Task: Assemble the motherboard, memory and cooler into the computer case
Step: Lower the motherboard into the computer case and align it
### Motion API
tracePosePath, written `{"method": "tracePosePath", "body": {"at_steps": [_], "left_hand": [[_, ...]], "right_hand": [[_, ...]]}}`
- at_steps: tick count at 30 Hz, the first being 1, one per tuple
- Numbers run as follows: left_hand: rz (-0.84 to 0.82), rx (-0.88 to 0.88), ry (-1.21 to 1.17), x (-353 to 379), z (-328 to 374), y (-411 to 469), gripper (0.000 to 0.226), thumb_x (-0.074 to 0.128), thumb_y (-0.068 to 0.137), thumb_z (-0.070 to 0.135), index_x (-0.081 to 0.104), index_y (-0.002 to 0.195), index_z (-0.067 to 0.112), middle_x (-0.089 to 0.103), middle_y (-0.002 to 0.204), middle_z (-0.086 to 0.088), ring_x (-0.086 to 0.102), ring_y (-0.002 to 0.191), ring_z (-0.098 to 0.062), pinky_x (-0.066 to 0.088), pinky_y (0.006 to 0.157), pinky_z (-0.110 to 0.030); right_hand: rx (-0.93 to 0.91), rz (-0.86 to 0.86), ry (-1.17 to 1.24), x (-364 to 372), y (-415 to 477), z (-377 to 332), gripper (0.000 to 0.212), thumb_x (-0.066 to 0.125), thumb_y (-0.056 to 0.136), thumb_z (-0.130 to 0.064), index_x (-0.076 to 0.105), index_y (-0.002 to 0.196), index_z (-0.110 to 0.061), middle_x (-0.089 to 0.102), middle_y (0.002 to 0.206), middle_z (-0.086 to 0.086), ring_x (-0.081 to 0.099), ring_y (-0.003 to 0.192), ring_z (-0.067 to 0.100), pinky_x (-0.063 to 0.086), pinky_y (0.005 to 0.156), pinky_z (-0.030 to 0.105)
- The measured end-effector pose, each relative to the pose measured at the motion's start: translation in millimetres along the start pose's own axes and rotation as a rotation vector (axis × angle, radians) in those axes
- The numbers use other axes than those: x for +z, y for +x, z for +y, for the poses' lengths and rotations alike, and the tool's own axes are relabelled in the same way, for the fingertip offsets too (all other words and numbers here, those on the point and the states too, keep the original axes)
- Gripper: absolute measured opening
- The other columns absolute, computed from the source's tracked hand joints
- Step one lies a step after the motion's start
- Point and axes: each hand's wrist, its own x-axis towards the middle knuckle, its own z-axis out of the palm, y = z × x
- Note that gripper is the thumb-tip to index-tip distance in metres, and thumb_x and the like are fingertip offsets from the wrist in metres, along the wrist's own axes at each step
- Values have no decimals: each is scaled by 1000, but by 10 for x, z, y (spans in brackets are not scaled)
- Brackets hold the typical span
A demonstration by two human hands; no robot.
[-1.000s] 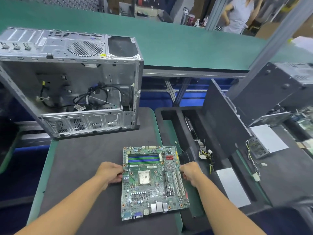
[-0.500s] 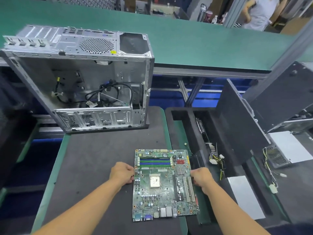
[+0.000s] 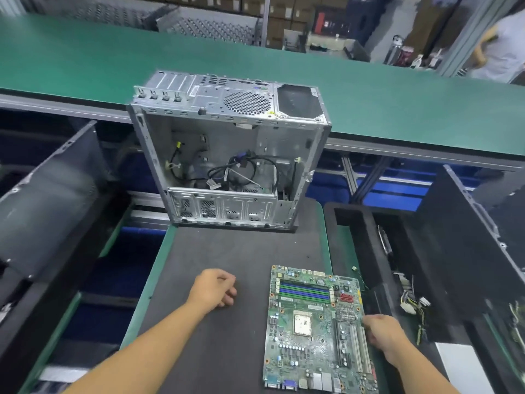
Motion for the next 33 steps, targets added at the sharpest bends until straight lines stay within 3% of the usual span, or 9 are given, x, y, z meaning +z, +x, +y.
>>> {"method": "tracePosePath", "body": {"at_steps": [6,9,11,13,16,20,24,29,33], "left_hand": [[174,-20,158,-514,-261,37,37,49,98,40,73,77,20,62,48,0,48,34,-15,40,47,-21],[269,-6,132,-720,-325,83,35,48,99,34,72,77,22,65,55,0,59,54,-17,44,58,-26],[301,33,131,-850,-348,121,28,49,99,28,70,80,26,68,63,2,63,72,-16,44,62,-26],[297,75,118,-954,-357,160,21,49,98,23,68,89,29,71,73,8,64,84,-15,44,68,-28],[251,128,68,-1055,-372,234,19,53,96,19,68,100,31,72,87,13,66,91,-13,48,80,-28],[194,176,-16,-1098,-320,305,20,59,94,21,70,95,38,73,94,12,68,93,-7,46,76,-19],[170,185,-133,-1105,-233,321,18,61,93,21,67,98,37,74,95,13,68,96,-10,48,75,-26],[346,249,-292,-1244,113,376,17,62,92,22,60,108,27,71,100,8,66,97,-11,47,76,-23],[460,247,-447,-1459,565,547,46,69,90,32,46,127,16,55,118,3,55,110,-16,46,97,-33]], "right_hand": [[-41,69,-72,-19,-151,-62,17,64,95,-6,72,106,5,66,82,15,60,76,32,53,79,43],[-148,249,-361,64,-303,-267,21,57,94,0,71,107,9,69,107,27,63,105,43,50,90,42],[-278,379,-396,206,-444,-432,23,58,92,1,69,112,5,64,114,29,59,107,45,47,92,44],[-418,384,-352,401,-596,-624,23,55,95,0,68,114,1,62,110,19,60,97,38,48,85,40],[-588,159,-307,750,-810,-896,22,51,102,-6,65,118,-10,68,110,3,62,86,16,47,74,26],[-696,-56,-202,1068,-980,-1227,27,45,106,-10,59,127,-22,71,110,-9,57,65,0,41,54,14],[-696,-194,-119,1301,-1090,-1516,35,44,106,-11,46,140,-20,69,115,-6,56,71,3,43,59,13],[-670,-85,117,1412,-1127,-2009,32,50,102,-20,46,133,-20,63,99,-7,56,79,3,42,60,15],[-558,104,453,1323,-1094,-2535,52,63,95,-17,37,140,-13,51,122,4,57,95,18,46,76,27]]}}
